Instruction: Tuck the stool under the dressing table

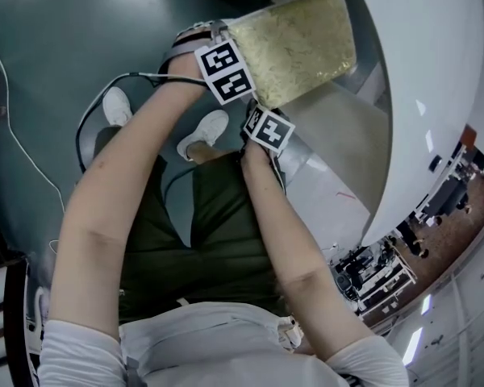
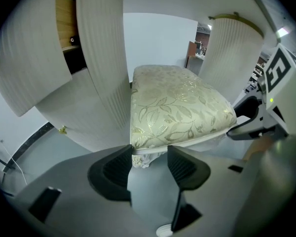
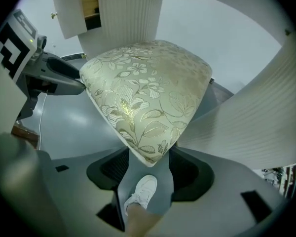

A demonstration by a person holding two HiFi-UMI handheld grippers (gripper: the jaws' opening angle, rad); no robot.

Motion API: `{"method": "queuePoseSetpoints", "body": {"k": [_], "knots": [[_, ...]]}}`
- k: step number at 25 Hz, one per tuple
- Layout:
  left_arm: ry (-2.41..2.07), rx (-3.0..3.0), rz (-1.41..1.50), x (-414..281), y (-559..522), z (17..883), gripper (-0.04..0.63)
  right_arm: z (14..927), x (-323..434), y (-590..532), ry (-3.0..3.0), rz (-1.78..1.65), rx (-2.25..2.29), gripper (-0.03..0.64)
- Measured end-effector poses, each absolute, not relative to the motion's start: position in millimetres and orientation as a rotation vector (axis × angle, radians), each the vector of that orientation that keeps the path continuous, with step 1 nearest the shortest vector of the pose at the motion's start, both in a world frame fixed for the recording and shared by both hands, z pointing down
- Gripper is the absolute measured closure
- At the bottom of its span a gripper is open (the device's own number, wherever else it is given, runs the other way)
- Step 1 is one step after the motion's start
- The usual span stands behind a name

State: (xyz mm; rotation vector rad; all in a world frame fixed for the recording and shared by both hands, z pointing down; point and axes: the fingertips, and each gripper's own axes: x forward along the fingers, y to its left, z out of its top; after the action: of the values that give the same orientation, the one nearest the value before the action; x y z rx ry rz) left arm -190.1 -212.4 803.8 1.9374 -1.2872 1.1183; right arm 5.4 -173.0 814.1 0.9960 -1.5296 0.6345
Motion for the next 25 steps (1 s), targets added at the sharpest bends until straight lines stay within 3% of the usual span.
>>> {"method": "queuePoseSetpoints", "body": {"k": [25], "knots": [[-1.431,1.92,0.995,-191.3,-238.5,794.0,0.403,807.4,19.6,-225.7,-1.572,0.511,1.109,0.399]]}}
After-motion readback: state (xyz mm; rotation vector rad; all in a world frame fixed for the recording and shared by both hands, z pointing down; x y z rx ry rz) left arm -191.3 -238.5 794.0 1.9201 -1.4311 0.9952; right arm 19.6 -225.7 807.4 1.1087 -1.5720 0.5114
